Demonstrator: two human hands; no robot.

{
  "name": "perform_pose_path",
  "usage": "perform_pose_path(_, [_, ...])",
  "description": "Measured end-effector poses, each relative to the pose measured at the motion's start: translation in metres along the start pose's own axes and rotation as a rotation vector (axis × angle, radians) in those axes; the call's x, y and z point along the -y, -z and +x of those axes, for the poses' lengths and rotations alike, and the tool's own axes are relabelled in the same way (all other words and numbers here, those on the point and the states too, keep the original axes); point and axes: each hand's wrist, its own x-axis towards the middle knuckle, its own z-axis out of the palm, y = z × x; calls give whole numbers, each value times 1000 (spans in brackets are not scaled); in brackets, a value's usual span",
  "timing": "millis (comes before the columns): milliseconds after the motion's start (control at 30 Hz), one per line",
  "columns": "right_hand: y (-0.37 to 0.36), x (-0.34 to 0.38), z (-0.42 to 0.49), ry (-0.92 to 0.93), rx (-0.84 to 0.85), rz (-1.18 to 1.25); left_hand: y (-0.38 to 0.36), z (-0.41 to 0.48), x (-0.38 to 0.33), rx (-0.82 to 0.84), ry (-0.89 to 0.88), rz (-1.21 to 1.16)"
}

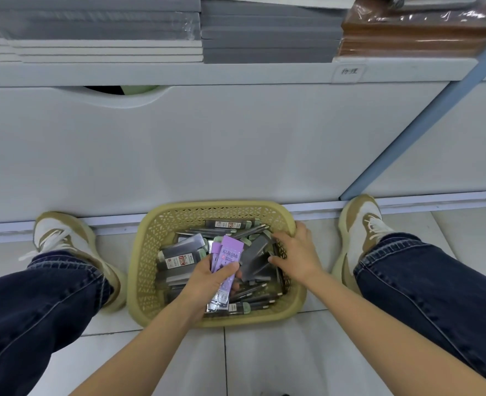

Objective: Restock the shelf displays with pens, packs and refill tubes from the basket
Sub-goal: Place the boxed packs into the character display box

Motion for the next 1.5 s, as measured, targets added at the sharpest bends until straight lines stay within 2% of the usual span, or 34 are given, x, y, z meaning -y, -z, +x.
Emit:
perform_pose_path(100, [-5, 0, -7, 49, -129, -204, 0, 1, 1, -23, 13, -11])
perform_pose_path(200, [-12, 7, -17, 170, -140, -332, 2, 2, 2, -46, 23, -42])
perform_pose_path(300, [-20, 26, -21, 330, -80, -340, 7, 3, 4, -75, 32, -58])
perform_pose_path(433, [-18, 37, -12, 167, -9, -139, 13, 2, 5, -82, 36, -79])
perform_pose_path(533, [-18, 43, -6, 13, 188, -146, 19, 2, 5, -91, 46, -103])
perform_pose_path(733, [-24, 43, 3, 15, 206, -254, 23, 0, 1, -81, 64, -162])
perform_pose_path(867, [-24, 45, 2, 45, 292, -318, 25, -4, -1, -63, 36, -141])
perform_pose_path(967, [-22, 49, 5, 48, 304, -259, 27, -8, -2, -72, 24, -121])
perform_pose_path(1067, [-13, 45, 9, 66, 206, -219, 29, -11, -4, -79, 23, -116])
perform_pose_path(1167, [-4, 40, 12, 91, 167, -76, 31, -14, -8, -90, 10, -118])
perform_pose_path(1333, [-2, 33, -2, 68, 289, 1, 39, -24, -18, -130, -22, -159])
perform_pose_path(1400, [3, 34, -5, 35, 259, 97, 42, -30, -23, -129, -38, -150])
perform_pose_path(1500, [25, 52, -9, 112, 223, 334, 46, -42, -36, -118, -90, -143])
